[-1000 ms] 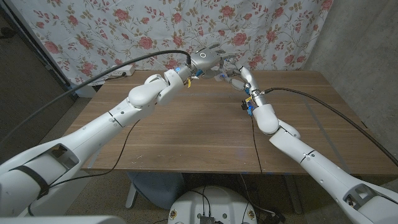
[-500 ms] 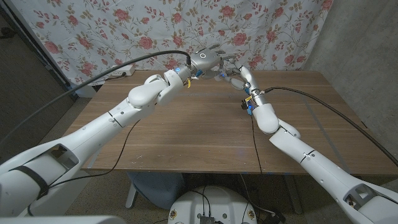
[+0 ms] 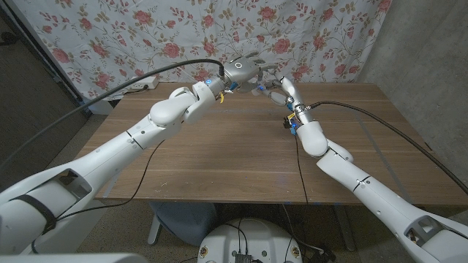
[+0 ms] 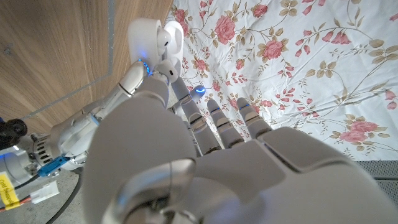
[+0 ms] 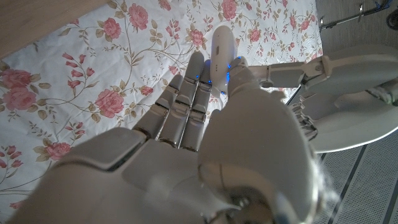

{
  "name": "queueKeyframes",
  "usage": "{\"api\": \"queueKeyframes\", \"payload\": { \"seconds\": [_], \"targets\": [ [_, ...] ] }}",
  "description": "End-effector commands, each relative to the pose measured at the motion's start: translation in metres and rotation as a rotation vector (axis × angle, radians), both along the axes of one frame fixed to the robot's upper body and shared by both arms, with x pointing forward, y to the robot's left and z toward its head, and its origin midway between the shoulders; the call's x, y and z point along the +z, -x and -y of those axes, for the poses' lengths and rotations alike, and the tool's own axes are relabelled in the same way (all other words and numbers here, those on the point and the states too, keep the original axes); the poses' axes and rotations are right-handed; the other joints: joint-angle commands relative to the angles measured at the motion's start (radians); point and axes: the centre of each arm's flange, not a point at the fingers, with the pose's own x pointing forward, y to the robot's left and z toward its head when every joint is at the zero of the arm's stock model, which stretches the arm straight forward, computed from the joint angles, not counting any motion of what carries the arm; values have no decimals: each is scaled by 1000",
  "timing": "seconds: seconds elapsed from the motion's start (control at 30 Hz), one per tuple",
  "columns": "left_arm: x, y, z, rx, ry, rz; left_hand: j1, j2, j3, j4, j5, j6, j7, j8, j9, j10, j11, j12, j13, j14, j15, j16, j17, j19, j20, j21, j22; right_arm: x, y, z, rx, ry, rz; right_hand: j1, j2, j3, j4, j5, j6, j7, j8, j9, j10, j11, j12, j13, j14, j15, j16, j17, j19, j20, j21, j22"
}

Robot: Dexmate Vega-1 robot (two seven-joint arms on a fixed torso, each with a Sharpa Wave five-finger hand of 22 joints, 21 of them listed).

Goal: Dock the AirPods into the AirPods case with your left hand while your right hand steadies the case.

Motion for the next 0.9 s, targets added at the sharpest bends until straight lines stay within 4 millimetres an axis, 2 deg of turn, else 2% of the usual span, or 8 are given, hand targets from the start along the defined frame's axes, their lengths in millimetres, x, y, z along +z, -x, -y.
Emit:
{"api": "queueKeyframes", "payload": {
  "seconds": [0.03, 0.47, 0.9],
  "targets": [
    [-1, 0, 3, -5, -8, 0, 3, 6, -2, 0, 6, 5, -2, -1, 1, -2, -1, -5, -4, 19, -28, 6, 3, 3, -7, 0, -1, 1, 2, -4, 26, -7, 3, 1, 7, 0, -5, 6, 5, -2, 7, 3, 141, -131, 11, 2, 1, -150, -1, 4, -1, 7, -1, 1],
    [-3, 0, 4, 11, -16, -10, 2, 0, -11, 1, 6, 9, -3, 2, 2, -49, 2, -50, -33, 4, -28, -1, 0, 3, -8, 0, -1, 0, 1, -3, 49, -27, -8, 1, 8, 1, -5, 6, 9, -1, 9, 3, 142, -131, 12, 3, 1, -150, -2, 5, -1, 7, -3, 1],
    [-5, -1, 2, 10, -5, -15, -24, -27, -26, 6, 6, 26, -5, 10, 1, -115, 7, -119, -73, -6, -22, -13, -13, 5, -20, 0, 0, 1, -1, -1, 48, -26, -11, 1, 8, 1, -5, 6, 11, -1, 9, 3, 142, -131, 12, 2, 2, -150, -3, 6, -1, 7, -4, 1]
  ]
}}
